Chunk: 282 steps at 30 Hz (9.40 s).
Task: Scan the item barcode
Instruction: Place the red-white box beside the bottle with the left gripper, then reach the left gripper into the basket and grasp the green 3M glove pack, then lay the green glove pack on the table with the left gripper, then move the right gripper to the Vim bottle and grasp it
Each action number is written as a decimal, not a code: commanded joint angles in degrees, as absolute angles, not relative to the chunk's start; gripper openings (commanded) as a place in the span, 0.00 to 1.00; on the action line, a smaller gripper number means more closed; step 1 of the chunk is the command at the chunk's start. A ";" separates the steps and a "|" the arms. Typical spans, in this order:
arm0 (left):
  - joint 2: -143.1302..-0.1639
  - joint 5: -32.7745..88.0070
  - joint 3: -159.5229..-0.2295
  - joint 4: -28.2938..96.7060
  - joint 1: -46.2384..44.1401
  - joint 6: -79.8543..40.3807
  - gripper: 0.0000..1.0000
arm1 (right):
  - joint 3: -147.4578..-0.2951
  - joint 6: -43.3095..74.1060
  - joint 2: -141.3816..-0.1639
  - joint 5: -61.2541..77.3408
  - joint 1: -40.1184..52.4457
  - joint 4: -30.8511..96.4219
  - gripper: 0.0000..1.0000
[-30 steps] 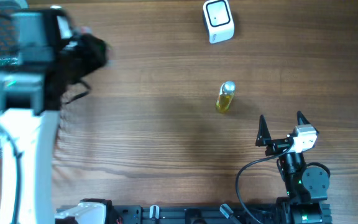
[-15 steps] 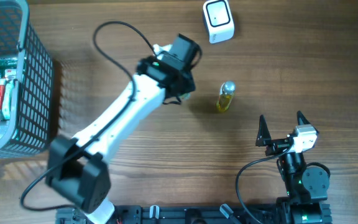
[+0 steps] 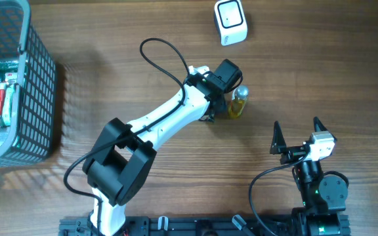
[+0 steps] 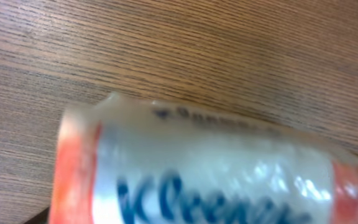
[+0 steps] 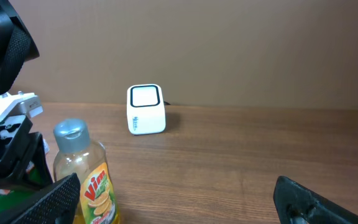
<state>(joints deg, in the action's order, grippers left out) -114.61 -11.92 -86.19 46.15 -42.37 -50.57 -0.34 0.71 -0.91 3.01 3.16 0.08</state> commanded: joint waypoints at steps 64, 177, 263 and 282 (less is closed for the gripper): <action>-127.22 3.29 -98.48 46.87 44.91 46.33 1.00 | -0.30 0.03 -0.80 3.31 2.92 -0.05 1.00; -85.54 2.55 -60.38 29.39 5.37 -7.70 1.00 | -0.30 0.19 -0.80 2.79 2.94 -0.23 1.00; -85.54 2.55 -60.38 29.41 5.37 -7.70 1.00 | -88.09 8.84 -106.63 -0.38 20.78 63.44 0.78; -85.54 2.52 -60.38 29.41 5.39 -7.70 1.00 | -85.89 18.44 -106.56 0.03 20.29 63.18 1.00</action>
